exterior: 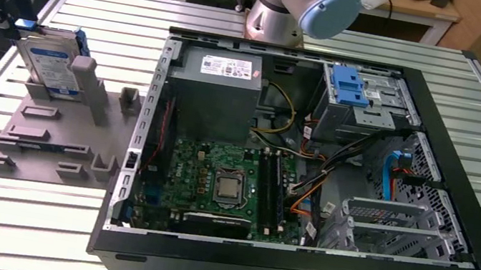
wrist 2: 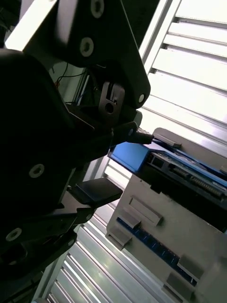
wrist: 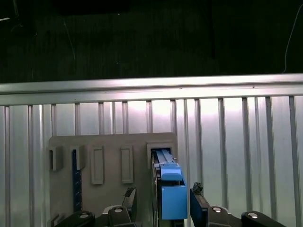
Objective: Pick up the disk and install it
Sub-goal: 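Pick up the disk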
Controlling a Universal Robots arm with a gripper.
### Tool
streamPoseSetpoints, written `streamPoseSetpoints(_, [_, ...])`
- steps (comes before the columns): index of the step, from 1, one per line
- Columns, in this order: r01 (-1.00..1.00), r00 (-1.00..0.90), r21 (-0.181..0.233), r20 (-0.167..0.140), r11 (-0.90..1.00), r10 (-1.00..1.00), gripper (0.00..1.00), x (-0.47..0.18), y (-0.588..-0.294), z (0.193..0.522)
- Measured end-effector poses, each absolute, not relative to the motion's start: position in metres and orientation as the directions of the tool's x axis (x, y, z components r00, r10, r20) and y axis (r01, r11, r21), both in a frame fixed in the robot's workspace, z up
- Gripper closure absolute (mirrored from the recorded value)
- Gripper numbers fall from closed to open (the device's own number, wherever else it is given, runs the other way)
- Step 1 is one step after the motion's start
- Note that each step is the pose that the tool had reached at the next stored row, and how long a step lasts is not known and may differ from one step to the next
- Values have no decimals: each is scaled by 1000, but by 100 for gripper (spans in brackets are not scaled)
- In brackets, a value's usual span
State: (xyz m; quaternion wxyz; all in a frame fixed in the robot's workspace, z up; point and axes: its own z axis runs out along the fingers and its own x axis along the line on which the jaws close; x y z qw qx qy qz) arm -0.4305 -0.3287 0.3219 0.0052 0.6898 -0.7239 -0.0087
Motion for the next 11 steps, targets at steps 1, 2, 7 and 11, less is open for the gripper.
streamPoseSetpoints(1, [-999, -48, 20, -4, 48, -999, 44, -431, -328, 322])
streamPoseSetpoints(2, [-999, -48, 20, -5, 48, -999, 44, -431, -328, 321])
streamPoseSetpoints(7, [-999, -48, 20, -4, 48, -999, 44, -430, -326, 319])
streamPoseSetpoints(11, [-999, -48, 20, -4, 48, -999, 44, -431, -325, 313])
